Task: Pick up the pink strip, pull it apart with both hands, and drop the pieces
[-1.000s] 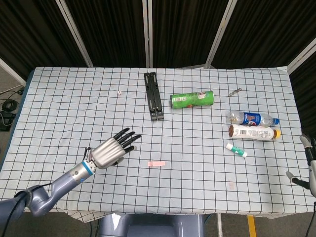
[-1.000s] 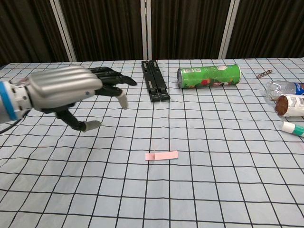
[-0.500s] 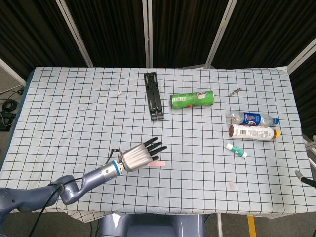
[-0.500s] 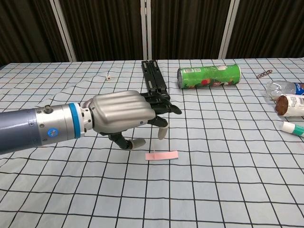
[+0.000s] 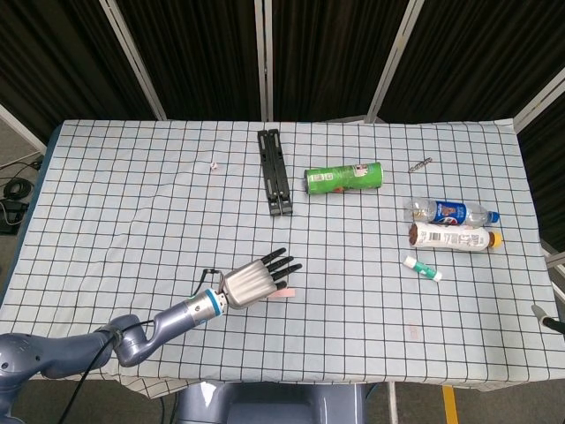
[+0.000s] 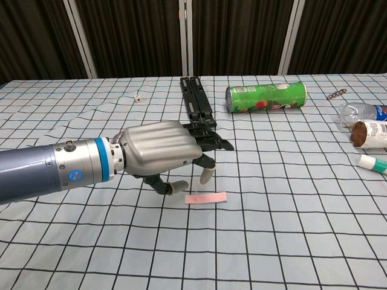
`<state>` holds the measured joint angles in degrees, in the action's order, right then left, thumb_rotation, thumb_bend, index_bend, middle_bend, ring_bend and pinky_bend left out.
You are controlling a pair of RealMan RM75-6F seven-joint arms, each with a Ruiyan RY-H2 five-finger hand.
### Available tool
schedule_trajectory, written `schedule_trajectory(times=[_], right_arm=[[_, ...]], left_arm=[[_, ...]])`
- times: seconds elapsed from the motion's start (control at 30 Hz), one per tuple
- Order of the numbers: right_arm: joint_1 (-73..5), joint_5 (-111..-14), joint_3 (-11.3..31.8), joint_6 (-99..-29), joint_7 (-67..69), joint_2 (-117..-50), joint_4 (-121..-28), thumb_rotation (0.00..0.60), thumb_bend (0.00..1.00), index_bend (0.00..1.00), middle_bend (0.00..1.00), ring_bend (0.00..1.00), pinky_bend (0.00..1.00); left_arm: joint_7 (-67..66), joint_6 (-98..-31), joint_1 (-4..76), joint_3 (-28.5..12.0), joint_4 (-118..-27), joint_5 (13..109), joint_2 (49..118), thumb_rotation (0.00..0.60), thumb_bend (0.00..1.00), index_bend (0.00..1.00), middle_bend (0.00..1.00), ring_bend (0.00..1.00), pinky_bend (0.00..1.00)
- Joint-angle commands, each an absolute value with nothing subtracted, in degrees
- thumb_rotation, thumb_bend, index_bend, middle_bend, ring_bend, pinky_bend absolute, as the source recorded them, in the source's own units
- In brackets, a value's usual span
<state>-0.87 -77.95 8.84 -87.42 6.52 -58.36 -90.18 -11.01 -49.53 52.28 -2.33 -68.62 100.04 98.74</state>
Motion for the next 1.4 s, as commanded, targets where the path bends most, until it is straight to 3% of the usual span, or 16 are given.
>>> schedule_trajectory(times=[0.03,0.2,0.37,0.67,1.0,1.13,1.4], right_arm=[[-0.8,-78.1,8.9,-87.6,6.6,-58.3,-90.3,0.6,0.02,0.02,0.0,0.0,0.0],[-0.6,-78.4,8.9,-87.8,7.1,-58.1,-90.5,0.6,0.02,0.02,0.0,0.0,0.0],[-0.5,-78.7,8.8,-87.9,7.7,-57.9,-90.6,0.6,0.02,0.02,0.0,0.0,0.0],[-0.5,-78.9,8.8,-87.8,8.2,-57.9,-90.4,0.6,0.02,0.02,0.0,0.0,0.0],[-2.0,-80.1,8.4,-86.0,8.7,-59.9,-90.6,0.6,0.02,0.02,0.0,0.0,0.0],[-4.4,-81.0,8.3,-82.8,10.0,-62.2,-90.3,0.6,0.02,0.04,0.0,0.0,0.0],[-14.6,-80.7,9.9,-67.6,15.2,-63.0,-94.4,0.6,0.03,0.14,0.0,0.0,0.0]], left_arm=[[-11.3,-49.8,52.3,-2.1,-68.4,99.6,98.9,0.6,0.51,0.44,0.0,0.0,0.0],[-11.7,-50.5,52.4,-1.6,-68.4,99.3,99.2,0.6,0.51,0.48,0.0,0.0,0.0],[-12.7,-50.4,52.6,-1.2,-68.4,98.7,99.7,0.6,0.51,0.62,0.0,0.0,0.0],[-14.6,-51.1,52.6,-1.9,-69.6,96.8,99.7,0.6,0.51,0.7,0.0,0.0,0.0],[-18.2,-51.2,50.8,-8.6,-80.5,85.8,92.3,0.6,0.51,0.8,0.0,0.0,0.0],[-22.8,-49.7,50.7,-12.0,-86.4,78.2,88.2,0.6,0.5,0.83,0.0,0.0,0.0],[-33.4,-51.5,51.8,-17.2,-96.6,63.4,82.7,0.6,0.5,0.83,0.0,0.0,0.0]])
